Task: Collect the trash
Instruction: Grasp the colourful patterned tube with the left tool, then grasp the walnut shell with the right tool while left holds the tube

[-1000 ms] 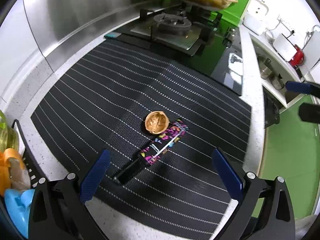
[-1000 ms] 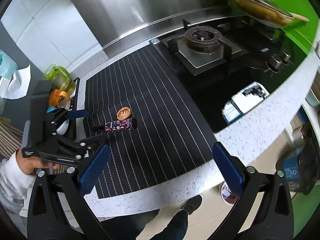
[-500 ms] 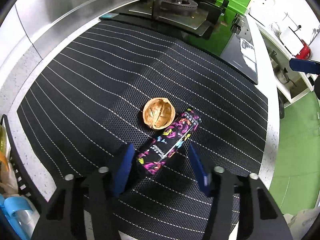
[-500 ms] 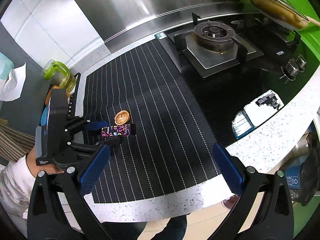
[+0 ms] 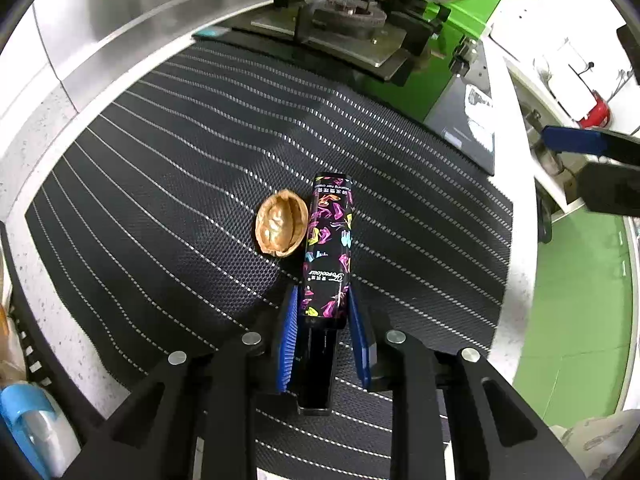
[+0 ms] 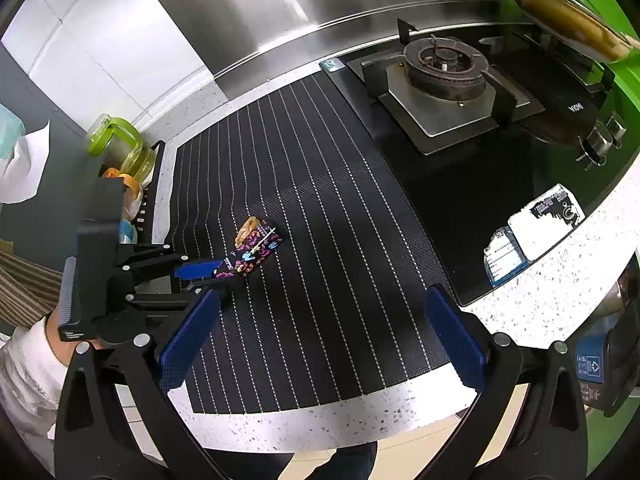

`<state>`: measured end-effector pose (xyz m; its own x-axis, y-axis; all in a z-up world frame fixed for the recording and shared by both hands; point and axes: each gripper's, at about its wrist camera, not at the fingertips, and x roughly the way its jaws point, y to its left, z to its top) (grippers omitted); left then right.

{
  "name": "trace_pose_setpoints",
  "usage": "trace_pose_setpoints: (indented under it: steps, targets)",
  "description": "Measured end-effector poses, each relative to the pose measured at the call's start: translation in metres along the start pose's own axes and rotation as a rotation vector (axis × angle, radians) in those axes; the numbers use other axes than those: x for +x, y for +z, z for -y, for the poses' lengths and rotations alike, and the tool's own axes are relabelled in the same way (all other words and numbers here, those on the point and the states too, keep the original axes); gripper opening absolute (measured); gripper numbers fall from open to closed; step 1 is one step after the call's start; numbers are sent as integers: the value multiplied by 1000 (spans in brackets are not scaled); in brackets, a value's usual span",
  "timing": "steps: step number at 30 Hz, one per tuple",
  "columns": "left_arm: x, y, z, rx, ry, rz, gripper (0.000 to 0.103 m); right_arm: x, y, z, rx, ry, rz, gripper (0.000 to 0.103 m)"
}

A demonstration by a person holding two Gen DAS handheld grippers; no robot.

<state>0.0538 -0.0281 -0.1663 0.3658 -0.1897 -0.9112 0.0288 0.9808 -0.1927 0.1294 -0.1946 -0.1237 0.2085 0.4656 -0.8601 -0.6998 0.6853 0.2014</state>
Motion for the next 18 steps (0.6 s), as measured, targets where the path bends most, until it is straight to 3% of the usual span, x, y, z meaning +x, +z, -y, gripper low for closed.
trace_pose_setpoints:
  steps: [5, 18]
  targets:
    - [-26, 2, -1, -38, -1, 35, 24, 6, 8, -10, -32, 9, -11, 100]
    - [-54, 2, -44, -203, 100, 60, 24, 57, 31, -46, -194, 11, -97, 100]
